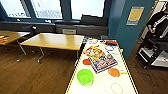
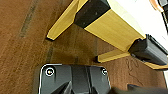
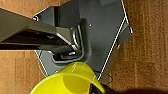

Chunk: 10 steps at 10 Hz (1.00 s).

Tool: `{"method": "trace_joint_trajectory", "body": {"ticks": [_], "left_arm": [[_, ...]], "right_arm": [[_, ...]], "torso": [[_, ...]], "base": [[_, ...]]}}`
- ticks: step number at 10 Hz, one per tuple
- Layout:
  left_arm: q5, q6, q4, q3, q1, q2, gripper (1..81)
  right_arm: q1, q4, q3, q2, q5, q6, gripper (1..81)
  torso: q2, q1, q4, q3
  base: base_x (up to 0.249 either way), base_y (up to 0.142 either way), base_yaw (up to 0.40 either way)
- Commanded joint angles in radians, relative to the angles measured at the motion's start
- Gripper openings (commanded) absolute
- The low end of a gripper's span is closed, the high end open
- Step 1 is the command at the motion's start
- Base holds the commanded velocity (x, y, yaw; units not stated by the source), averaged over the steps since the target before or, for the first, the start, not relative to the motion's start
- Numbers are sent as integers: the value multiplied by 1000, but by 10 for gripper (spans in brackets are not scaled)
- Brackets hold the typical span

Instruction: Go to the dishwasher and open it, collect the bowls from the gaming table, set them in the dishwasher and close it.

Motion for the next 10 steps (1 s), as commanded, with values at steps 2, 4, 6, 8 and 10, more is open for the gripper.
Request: {"method": "trace_joint_trajectory", "body": {"ticks": [2,4,6,8,10], "left_arm": [[72,-9,-153,162,-183,-86,811],[73,-9,-279,200,-261,-107,811],[116,-9,-356,218,-346,-117,811],[197,-9,-354,197,-434,-81,811],[256,-9,-354,157,-508,-43,811]], "right_arm": [[4,-17,3,-20,-50,0,10],[4,-19,3,-17,-50,0,10],[8,-16,0,-15,-50,0,10],[17,-19,0,-9,-51,0,10],[30,-19,0,-9,-53,0,10]], "torso": [[0,0,0,0],[0,0,0,0],[0,0,0,0],[0,0,0,0],[0,0,0,0]], "base": [[0,0,0],[0,0,0],[0,0,0],[0,0,0],[0,0,0]]}}
